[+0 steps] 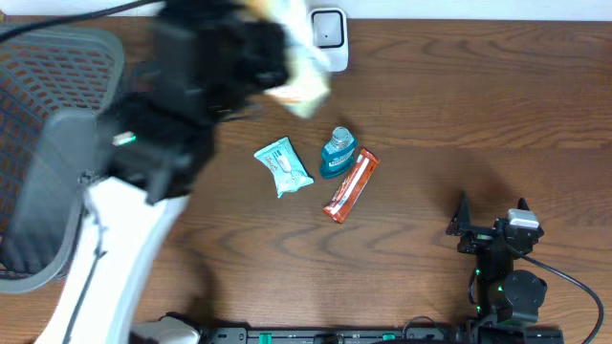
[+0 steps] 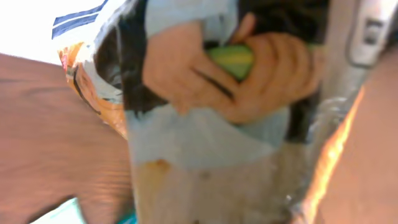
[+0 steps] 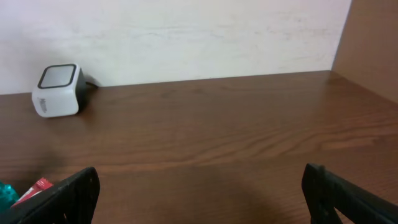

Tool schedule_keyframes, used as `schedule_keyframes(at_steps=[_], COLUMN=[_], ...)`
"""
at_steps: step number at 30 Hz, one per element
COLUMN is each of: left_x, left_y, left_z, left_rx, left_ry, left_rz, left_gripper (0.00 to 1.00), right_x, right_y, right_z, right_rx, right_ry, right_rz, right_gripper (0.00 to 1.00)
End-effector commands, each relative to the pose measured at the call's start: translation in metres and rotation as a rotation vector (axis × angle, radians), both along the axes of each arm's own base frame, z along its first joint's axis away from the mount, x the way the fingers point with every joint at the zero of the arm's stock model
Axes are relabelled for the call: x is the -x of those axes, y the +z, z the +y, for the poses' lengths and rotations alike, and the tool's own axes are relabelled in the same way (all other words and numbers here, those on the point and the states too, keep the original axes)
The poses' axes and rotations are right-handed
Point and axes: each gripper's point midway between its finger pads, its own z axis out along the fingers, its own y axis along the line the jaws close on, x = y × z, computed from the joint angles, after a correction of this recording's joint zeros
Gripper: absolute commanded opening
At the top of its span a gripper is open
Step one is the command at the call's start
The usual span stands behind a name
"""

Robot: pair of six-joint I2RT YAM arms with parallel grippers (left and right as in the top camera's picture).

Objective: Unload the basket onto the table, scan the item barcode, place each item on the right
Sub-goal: 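Carry the yellow chip bag past the white scanner with the left gripper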

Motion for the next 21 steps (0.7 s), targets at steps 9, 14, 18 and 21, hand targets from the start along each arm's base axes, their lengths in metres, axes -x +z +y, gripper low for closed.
schedule_keyframes(at_steps=[9, 14, 18, 21], left_x=[-0.041, -0.046, -0.041, -0.036], left_y=[-0.116, -0.18, -0.222, -0.25], left_z=[-0.146, -0.192, -0.216, -0.226], left_rx=[-0.142, -0.183, -0.219, -0.246], left_ry=[-0.257, -0.315, -0.352, -0.37], left_rz=[0.056, 0.112, 0.158, 0.197], left_gripper=[0.07, 0.07, 0.08, 0.08], right_x=[0.001, 0.001, 0.001, 0.001], right_y=[0.0, 0.0, 0.0, 0.0], right_z=[-0.002, -0.002, -0.002, -0.002], right_rx=[0.001, 0.001, 0.001, 0.001], right_ry=[-0.009, -0.009, -0.009, -0.009], right_rz=[-0.001, -0.001, -0.001, -0.001], right_gripper=[0.99, 0.99, 0.99, 0.99])
